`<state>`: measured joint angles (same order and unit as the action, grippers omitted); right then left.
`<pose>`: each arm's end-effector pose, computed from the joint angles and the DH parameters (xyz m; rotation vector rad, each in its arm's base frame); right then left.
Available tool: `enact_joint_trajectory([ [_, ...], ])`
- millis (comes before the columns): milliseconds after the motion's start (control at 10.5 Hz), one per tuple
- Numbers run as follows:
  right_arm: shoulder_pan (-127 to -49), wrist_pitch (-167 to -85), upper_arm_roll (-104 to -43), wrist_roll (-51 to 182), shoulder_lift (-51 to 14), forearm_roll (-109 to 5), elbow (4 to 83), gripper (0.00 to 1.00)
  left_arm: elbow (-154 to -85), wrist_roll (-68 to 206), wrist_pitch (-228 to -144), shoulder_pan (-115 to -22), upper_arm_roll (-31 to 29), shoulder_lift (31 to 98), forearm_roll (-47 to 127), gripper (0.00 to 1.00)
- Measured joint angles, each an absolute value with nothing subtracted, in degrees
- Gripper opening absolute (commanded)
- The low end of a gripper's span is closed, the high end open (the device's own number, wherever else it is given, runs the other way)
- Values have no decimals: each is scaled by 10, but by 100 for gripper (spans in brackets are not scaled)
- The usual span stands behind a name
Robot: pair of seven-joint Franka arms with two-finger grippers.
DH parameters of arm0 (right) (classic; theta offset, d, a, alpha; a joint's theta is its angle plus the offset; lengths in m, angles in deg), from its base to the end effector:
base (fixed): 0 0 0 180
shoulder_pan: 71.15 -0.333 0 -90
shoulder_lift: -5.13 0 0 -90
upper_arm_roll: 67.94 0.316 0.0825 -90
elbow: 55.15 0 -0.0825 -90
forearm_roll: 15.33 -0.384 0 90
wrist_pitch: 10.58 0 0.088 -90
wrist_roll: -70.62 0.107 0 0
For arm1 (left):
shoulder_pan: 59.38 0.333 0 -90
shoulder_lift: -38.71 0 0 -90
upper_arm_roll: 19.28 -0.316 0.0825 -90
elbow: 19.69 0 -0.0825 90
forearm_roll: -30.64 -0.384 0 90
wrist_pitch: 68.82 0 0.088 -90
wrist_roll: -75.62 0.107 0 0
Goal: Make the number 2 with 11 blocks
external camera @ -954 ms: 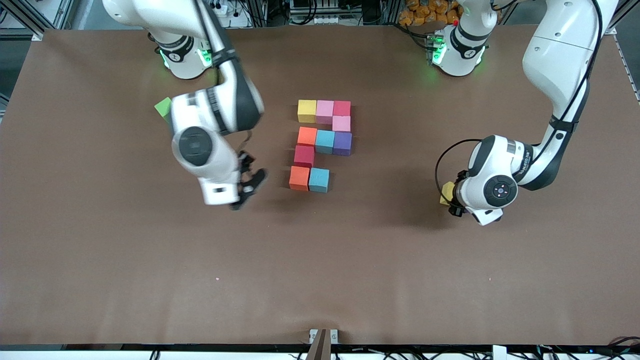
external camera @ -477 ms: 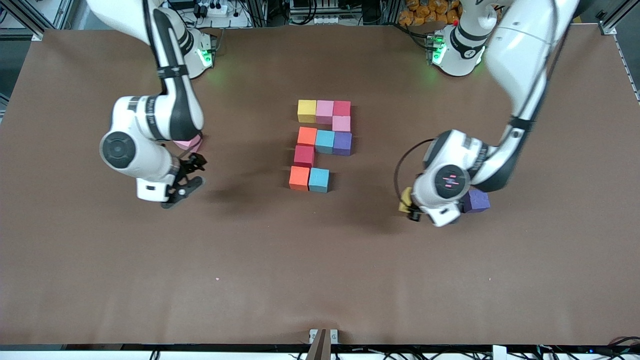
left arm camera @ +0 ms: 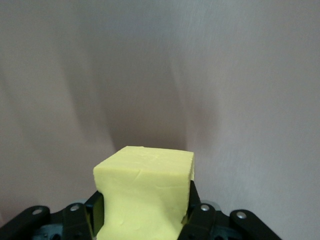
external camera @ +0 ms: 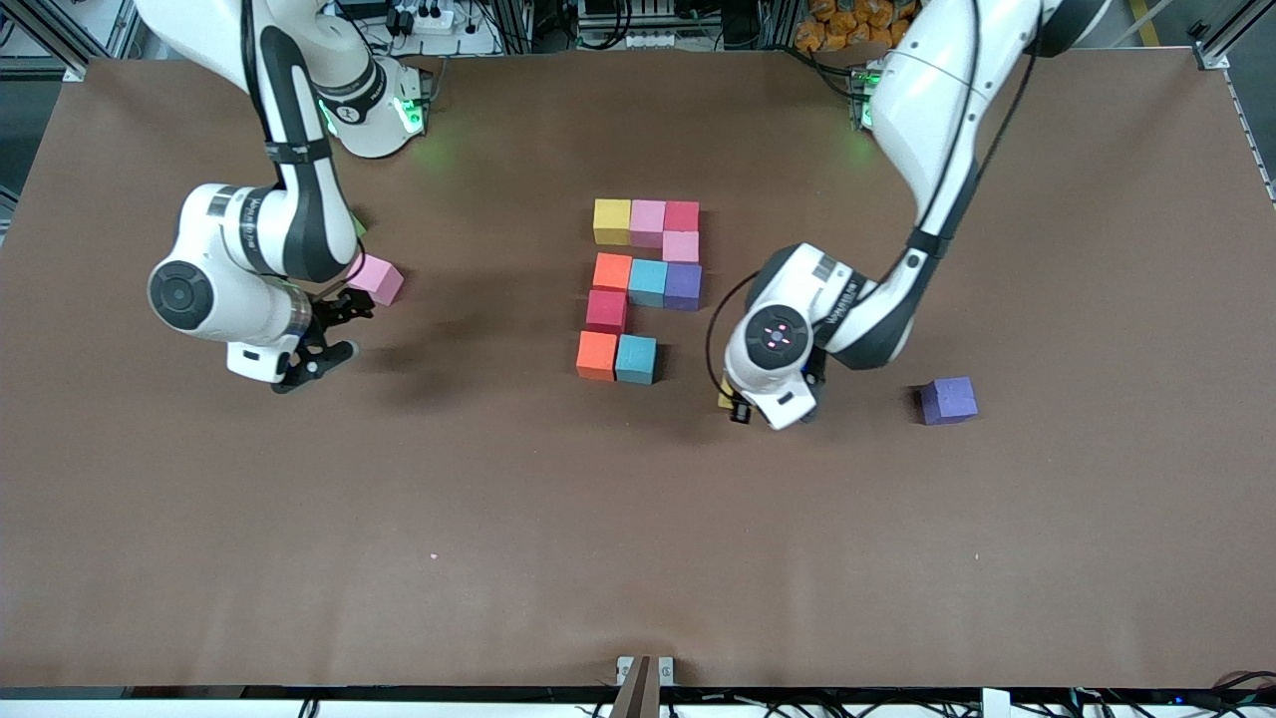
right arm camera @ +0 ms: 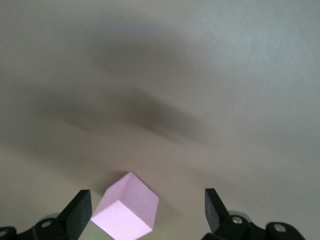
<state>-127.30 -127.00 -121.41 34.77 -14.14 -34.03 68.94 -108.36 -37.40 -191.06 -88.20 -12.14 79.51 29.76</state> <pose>0.5197 0.0421 0.2765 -2.9454 -0.6936 0.4483 0.5675 -0.3962 0.2236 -2.3630 -1.9129 0.1527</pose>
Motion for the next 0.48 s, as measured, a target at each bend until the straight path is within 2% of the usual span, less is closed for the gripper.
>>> enact_joint_trajectory([
  [191,-1273,-1275,-1234,348,-139,-341,689,100,-1074,-402,-1912,-911,-126,796,303,0],
  [477,-1274,-1279,-1245,358,-129,-341,644,100,-1072,-458,-1934,-959,-138,806,303,0],
])
